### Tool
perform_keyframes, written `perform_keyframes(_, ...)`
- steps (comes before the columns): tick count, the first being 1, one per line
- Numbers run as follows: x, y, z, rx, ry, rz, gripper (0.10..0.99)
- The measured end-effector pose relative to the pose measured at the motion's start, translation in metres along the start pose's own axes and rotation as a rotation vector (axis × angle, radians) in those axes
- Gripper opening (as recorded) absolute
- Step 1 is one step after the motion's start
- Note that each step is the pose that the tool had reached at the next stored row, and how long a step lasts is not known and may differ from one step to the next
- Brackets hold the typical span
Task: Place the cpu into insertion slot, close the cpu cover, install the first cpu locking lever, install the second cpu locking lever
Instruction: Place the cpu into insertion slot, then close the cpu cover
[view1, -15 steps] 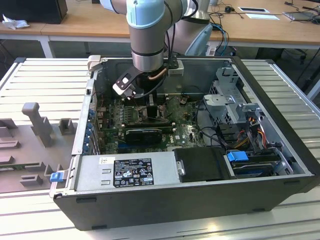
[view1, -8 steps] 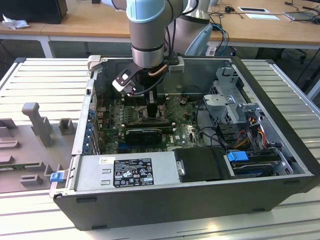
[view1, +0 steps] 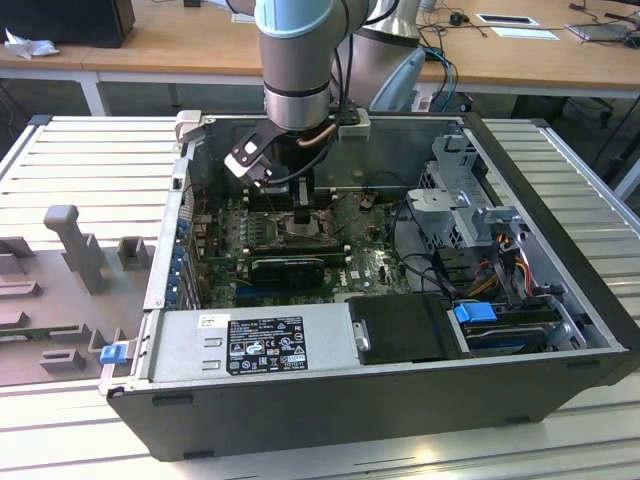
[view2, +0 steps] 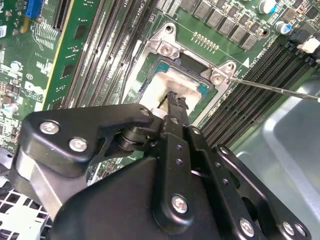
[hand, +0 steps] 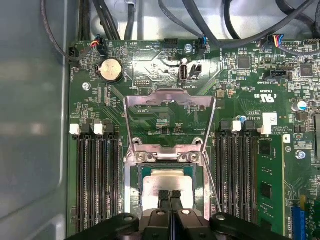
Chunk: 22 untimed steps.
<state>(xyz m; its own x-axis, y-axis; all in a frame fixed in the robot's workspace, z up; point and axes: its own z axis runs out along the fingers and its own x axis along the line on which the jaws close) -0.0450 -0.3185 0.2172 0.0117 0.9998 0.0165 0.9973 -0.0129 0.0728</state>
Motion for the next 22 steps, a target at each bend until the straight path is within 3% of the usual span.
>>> perform_keyframes(9,0.0,0.0009,-0.004,0.001,-0.0001,0.0,0.106)
perform_keyframes(11,0.0001,0.0083,-0.0035,0.014,0.0,0.0,0.106)
perform_keyframes(13,0.0002,0.0088,-0.0087,0.015,-0.0002,0.0,0.106)
perform_keyframes(15,0.0004,0.0096,-0.021,0.015,-0.0001,0.0,0.106)
perform_keyframes(22,0.0005,0.0125,-0.0249,0.015,-0.0001,0.0,0.106)
